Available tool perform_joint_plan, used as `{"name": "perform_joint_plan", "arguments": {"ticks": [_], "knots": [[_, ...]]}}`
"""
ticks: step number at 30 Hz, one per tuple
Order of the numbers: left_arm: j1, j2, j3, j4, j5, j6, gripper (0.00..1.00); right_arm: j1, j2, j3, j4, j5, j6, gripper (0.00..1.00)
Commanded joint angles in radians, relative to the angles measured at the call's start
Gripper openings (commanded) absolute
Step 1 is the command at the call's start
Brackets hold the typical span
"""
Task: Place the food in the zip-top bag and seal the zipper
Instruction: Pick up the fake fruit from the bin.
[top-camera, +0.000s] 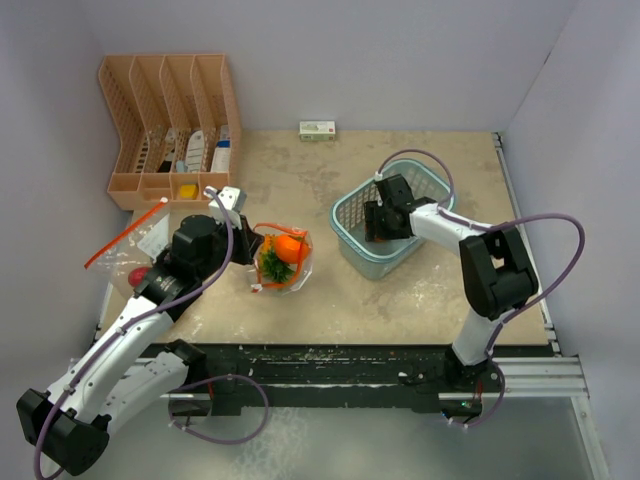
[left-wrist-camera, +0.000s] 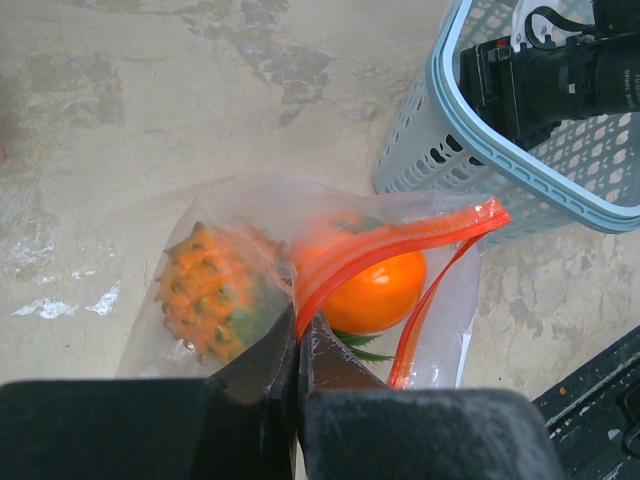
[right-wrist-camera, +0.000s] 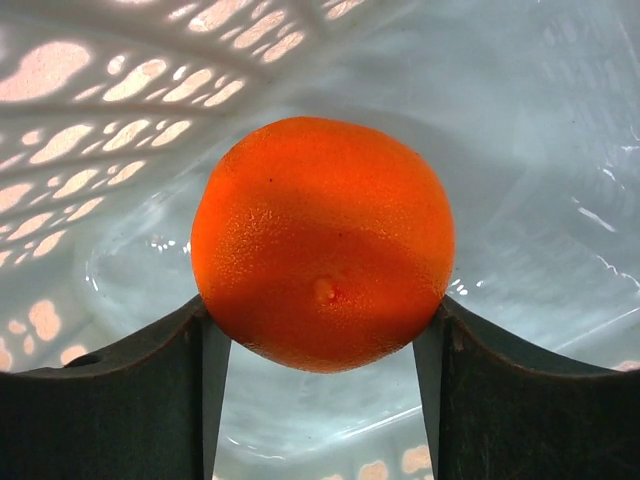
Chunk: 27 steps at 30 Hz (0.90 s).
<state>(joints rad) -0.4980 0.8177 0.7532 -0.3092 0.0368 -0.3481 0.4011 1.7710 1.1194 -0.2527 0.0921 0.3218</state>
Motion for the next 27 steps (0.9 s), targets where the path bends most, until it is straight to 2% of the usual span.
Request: {"name": "perform_joint_plan", "arguments": {"ticks": [1, 13, 18, 21, 24, 27], "knots": [[0.001, -0.009, 0.025, 0.022, -0.006, 0.005, 0.00, 0.004, -0.069, 0.006, 0.004, 0.021, -0.005, 0.39], [0.001, 0.000, 0.028, 0.019, -0.009, 0.008, 0.00, 0.005, -0.441, 0.091, -0.116, -0.026, -0.023, 0.37], [0.001, 0.007, 0.029, 0.028, -0.006, 0.001, 0.00, 0.010, -0.537, 0.106, -0.102, -0.187, -0.035, 0.33], [0.001, 0.018, 0.042, 0.029, 0.003, -0.001, 0.00, 0.061, -0.580, 0.098, -0.074, -0.275, -0.018, 0.32], [0.001, 0.023, 0.047, 0.027, -0.005, 0.004, 0.00, 0.180, -0.608, 0.101, -0.069, -0.242, -0.015, 0.32], [0.001, 0.024, 0.048, 0.024, -0.012, 0.005, 0.00, 0.257, -0.626, 0.091, -0.036, -0.290, 0.002, 0.32]]}}
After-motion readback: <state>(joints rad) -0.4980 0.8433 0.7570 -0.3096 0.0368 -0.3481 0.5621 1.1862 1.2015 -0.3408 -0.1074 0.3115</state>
